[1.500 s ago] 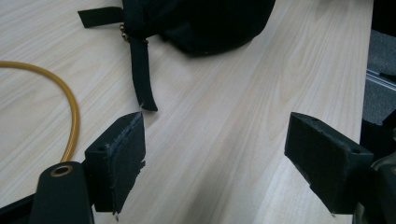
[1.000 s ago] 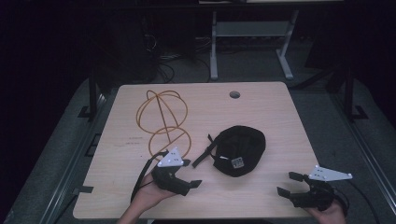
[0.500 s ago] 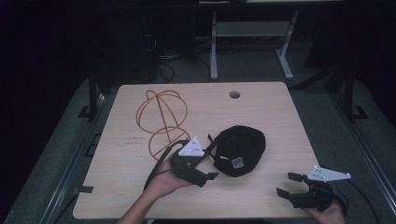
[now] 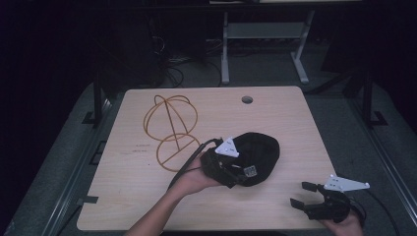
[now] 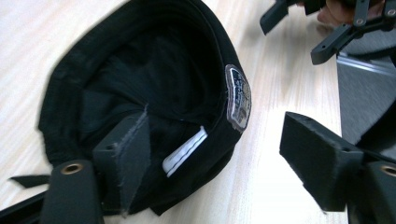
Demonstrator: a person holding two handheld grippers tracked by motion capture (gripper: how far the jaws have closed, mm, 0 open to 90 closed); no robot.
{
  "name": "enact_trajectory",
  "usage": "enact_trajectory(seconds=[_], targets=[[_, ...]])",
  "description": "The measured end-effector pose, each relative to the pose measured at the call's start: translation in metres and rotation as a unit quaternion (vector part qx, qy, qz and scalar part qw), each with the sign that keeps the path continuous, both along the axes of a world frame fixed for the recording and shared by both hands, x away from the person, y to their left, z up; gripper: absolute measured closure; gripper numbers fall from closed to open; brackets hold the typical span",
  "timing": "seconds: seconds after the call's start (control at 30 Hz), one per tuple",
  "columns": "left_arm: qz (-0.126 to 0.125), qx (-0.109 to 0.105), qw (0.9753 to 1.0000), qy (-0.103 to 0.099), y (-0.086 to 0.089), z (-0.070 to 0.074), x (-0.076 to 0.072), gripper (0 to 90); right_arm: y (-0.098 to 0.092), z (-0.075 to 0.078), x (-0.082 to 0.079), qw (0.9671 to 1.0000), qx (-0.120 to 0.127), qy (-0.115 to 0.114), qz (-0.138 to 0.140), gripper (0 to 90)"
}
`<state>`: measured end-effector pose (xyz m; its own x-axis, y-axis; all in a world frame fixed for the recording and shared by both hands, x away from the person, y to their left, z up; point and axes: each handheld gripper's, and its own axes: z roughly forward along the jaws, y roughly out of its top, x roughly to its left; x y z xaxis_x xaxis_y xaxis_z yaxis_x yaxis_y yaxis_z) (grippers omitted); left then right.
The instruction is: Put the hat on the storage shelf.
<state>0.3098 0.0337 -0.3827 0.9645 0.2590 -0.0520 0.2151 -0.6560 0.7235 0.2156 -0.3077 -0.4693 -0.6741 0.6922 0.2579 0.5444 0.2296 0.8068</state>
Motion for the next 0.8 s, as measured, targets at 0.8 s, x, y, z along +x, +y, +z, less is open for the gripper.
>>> enact_trajectory(seconds=[0.8], targets=[[-0.056,0.032,0.9975,0.027,-0.022,-0.012,0.009,58.0,0.008,0.000,-0.001,0.9999,-0.003,-0.011,0.004,15.9]])
